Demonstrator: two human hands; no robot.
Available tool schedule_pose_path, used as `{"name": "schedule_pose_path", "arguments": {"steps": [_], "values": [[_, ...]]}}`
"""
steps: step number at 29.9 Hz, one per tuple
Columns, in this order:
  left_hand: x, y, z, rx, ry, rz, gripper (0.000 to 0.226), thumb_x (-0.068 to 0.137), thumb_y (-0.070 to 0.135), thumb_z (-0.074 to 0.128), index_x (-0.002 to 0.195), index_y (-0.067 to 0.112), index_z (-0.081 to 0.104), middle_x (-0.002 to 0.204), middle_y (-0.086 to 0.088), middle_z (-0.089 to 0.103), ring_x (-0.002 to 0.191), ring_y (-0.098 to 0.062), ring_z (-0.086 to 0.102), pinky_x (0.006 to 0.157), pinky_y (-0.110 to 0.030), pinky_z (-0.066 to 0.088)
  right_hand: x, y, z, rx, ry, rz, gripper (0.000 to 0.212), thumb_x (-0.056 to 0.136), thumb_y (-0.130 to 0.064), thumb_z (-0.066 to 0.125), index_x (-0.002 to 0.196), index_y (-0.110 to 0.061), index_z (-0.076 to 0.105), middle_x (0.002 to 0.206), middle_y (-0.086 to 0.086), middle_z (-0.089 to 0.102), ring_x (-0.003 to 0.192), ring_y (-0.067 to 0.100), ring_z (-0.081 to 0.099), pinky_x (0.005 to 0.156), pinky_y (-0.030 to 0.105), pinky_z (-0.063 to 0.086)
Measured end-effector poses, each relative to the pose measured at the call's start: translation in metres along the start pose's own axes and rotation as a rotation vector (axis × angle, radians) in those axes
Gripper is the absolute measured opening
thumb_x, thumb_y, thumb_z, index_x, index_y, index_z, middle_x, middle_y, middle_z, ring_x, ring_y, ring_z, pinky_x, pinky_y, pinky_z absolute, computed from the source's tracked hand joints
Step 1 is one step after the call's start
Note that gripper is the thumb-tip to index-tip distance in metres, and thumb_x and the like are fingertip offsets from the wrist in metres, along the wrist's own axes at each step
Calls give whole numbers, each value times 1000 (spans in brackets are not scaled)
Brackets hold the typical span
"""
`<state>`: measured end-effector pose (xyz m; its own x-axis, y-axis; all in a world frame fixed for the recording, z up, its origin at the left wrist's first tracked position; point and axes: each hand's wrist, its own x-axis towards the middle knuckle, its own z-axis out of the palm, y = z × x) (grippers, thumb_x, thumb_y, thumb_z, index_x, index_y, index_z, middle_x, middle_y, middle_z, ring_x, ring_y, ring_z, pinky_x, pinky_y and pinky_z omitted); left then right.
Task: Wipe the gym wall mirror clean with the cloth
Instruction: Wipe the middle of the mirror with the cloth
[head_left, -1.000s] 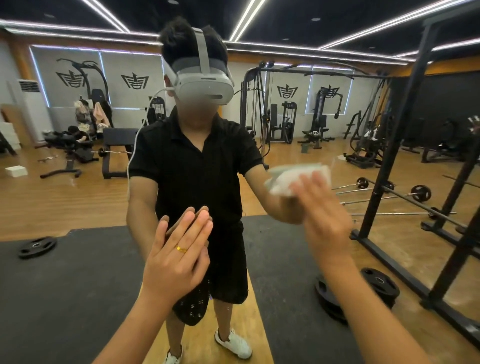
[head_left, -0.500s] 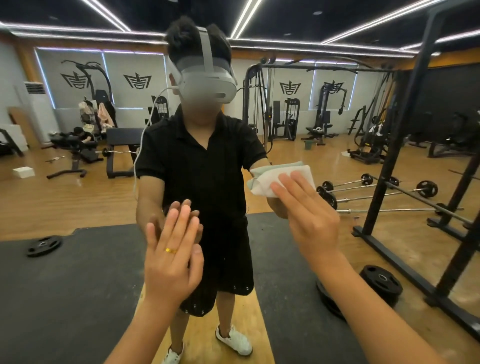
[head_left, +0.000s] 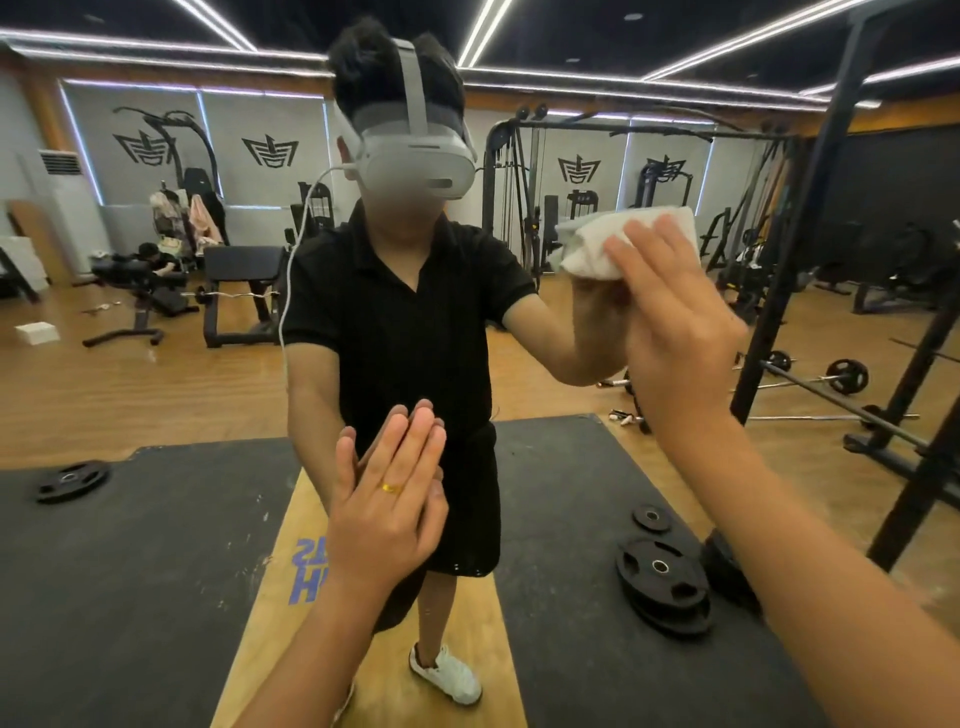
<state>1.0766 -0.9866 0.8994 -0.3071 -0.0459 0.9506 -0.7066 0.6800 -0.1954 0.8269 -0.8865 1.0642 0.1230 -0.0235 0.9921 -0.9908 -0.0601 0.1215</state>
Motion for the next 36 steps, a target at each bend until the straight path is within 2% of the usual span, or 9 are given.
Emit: {"name": "schedule_pose_path", "arguments": {"steps": [2, 5, 8, 10, 14, 17, 22, 30, 36], "values": [[0, 1, 0, -11, 5, -9, 49, 100, 21, 50, 147, 8, 53, 159, -11, 43, 154, -26, 30, 127, -53, 10, -24, -27, 9, 39, 10, 75, 31, 108, -9, 52, 137, -6, 61, 143, 13, 56, 135, 39, 55, 115, 45, 44], [0, 2, 0, -14, 10, -11, 49, 99, 19, 51, 146, 7, 55, 158, -11, 43, 154, -26, 30, 127, -53, 10, -70, -60, 17, 102, -84, -38, 41, 99, 2, 65, 139, -10, 60, 145, 10, 55, 136, 39, 55, 121, 39, 37], [-1, 2, 0, -9, 9, -8, 48, 99, 19, 52, 146, 8, 55, 157, -12, 45, 153, -26, 31, 127, -54, 11, -73, -51, 15, 90, -129, -223, 37, 97, -3, 72, 132, -9, 66, 139, 11, 63, 133, 33, 59, 107, 48, 53], [-1, 1, 1, 3, 17, -7, 48, 99, 20, 52, 145, 8, 56, 156, -12, 46, 152, -26, 33, 127, -54, 12, -54, -35, 11, 41, -103, -255, 32, 98, -6, 71, 131, -8, 67, 137, 12, 64, 130, 34, 60, 103, 46, 55], [-2, 0, 3, 17, 22, 11, 49, 100, 21, 51, 148, 9, 51, 155, -13, 47, 149, -29, 37, 127, -53, 10, -21, -11, 11, -9, 52, -7, 27, 109, -9, 51, 128, -3, 69, 136, 15, 65, 131, 37, 59, 110, 43, 50], [-3, -1, 2, 7, 22, 19, 52, 100, 21, 52, 150, 10, 47, 155, -13, 47, 150, -28, 36, 127, -53, 10, -30, -33, 19, -14, 99, 146, 26, 106, -5, 56, 129, -2, 69, 137, 14, 62, 132, 38, 57, 104, 50, 54], [-4, -1, 0, -19, 8, 10, 51, 100, 21, 52, 150, 11, 48, 156, -11, 45, 153, -25, 33, 127, -54, 12, -58, -54, 16, 8, -13, 120, 29, 108, -11, 53, 134, -4, 64, 142, 14, 59, 136, 36, 54, 107, 51, 52], [-5, -3, 1, -72, -19, 9, 47, 99, 21, 52, 143, 8, 56, 157, -11, 44, 154, -25, 30, 126, -56, 14, -45, -49, 11, -79, -4, 81, 31, 110, -14, 48, 137, -4, 60, 140, 10, 61, 135, 27, 55, 107, 39, 52], [-1, -2, 1, -116, 11, 2, 49, 101, 22, 50, 147, 8, 52, 159, -10, 41, 155, -24, 26, 122, -59, 23, -75, -68, 9, -48, -85, 119, 42, 98, 6, 62, 139, -6, 59, 144, 6, 55, 136, 29, 54, 116, 29, 42]]}}
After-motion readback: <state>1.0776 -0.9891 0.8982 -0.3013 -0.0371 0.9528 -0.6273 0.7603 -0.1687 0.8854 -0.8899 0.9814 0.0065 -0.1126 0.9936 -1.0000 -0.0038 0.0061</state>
